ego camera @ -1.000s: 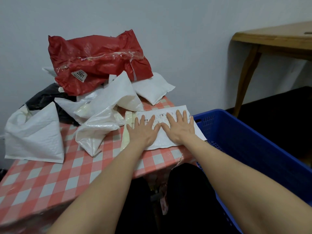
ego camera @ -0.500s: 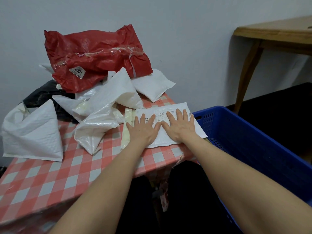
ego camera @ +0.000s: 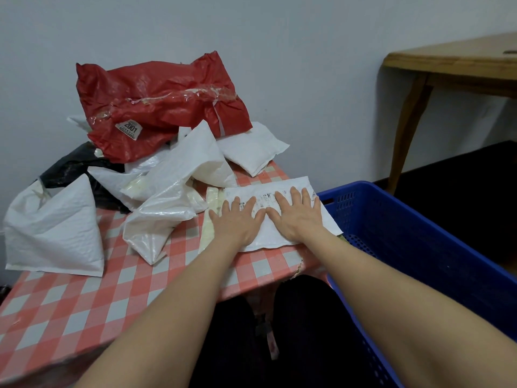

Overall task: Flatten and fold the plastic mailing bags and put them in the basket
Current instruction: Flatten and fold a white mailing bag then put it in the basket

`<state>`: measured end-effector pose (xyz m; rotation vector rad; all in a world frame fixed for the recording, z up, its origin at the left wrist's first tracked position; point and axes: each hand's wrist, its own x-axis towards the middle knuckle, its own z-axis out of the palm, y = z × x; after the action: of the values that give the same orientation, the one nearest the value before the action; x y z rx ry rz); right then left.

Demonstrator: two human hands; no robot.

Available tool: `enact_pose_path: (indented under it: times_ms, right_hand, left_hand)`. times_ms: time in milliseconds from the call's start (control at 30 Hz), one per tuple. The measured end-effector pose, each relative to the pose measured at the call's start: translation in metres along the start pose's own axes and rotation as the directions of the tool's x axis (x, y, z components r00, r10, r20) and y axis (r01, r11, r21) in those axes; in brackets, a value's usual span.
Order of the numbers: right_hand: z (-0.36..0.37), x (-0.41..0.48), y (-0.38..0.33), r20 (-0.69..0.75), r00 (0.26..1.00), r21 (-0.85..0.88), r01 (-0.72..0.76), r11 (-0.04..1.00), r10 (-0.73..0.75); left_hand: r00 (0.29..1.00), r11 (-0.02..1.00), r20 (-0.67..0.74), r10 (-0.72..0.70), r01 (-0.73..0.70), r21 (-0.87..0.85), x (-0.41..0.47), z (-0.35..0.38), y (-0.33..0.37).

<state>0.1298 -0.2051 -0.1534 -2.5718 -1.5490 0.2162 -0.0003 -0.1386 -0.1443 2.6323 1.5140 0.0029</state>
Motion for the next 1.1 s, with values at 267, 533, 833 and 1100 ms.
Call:
enact_pose_path:
  times_ms: [267, 533, 833, 1100]
  right_hand:
    - [-0.03, -0.003, 0.015, -0.179, 0.939, 0.339, -0.22, 0.915, 0.293]
    - [-0.039, -0.007, 0.048, 0.111, 0.904, 0.471, -0.413, 0.779, 0.412]
    - [-0.044, 0.002, 0.076, 0.058, 0.882, 0.756, -0.345, 0.557, 0.468]
    - [-0.048, 0.01, 0.112, 0.066, 0.787, 0.868, -0.348, 0.354, 0.613]
  left_hand:
    - [0.999, 1.0, -0.033, -0.009, 0.008, -0.005, 0.002, -0.01, 0.011]
    - [1.0, 0.999, 0.014, -0.021, 0.021, 0.047, 0.001, -0.011, 0.033]
    - [0.999, 0.997, -0.023, -0.045, 0.043, -0.062, 0.006, -0.025, 0.047]
    - [0.97, 0.974, -0.161, -0.18, 0.153, -0.164, 0.032, -0.054, 0.062]
